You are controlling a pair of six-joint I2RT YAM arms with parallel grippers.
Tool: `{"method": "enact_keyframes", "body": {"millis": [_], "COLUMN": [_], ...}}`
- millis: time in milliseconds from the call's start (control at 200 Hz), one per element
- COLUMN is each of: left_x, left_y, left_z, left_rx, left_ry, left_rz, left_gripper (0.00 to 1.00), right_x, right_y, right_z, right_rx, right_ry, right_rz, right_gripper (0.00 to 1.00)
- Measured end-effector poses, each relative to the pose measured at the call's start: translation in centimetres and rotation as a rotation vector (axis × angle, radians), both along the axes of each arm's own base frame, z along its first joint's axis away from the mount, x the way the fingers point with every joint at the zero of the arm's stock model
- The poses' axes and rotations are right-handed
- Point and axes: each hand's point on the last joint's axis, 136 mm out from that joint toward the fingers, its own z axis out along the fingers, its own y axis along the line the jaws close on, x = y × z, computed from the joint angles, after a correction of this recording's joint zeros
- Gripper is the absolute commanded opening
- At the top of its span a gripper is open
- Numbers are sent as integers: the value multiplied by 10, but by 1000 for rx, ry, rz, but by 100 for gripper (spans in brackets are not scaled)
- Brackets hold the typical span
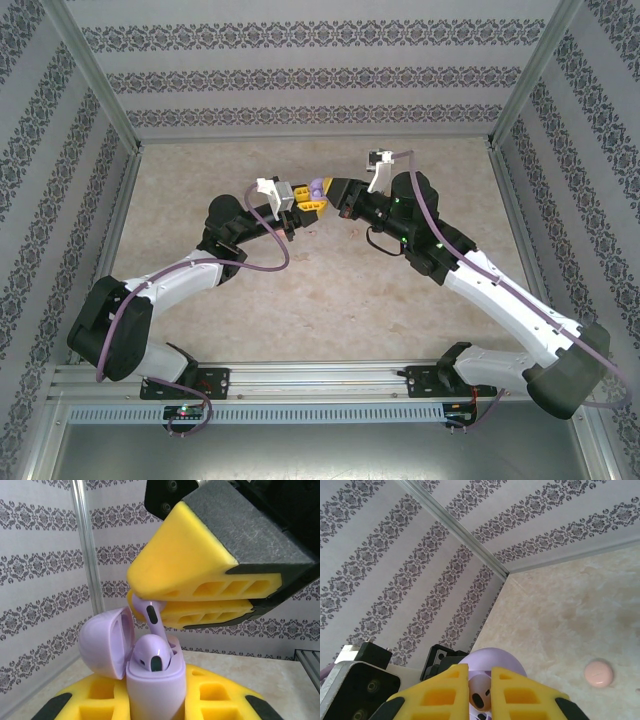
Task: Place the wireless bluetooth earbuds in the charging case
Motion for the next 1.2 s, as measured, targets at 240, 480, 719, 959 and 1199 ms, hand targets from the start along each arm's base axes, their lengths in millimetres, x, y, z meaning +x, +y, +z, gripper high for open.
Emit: {"method": "enact_keyframes", "body": {"millis": [240,480,719,959,1199], "left_x": [0,4,6,3,2], "left_y": [-1,2,4,10,9], "left_z": [1,5,6,21,23], "left_rx": [-4,-20,-25,-54,-59], "left_ry": [1,-7,-6,-45,-52], "left_rz": [8,38,60,84,83], "left_gripper": [0,0,0,0,0], "right_x": [-3,-6,-6,-2,-2], "right_y": [-3,-1,2,-10,-40], "right_z": [-1,-3,2,-7,23], "right_rx": [21,52,50,-5,6], "right_ry": [-9,-29,-32,5,-11], "right_rz": [-13,-32,-37,-59,-109], "right_gripper": [14,14,53,70,70]}}
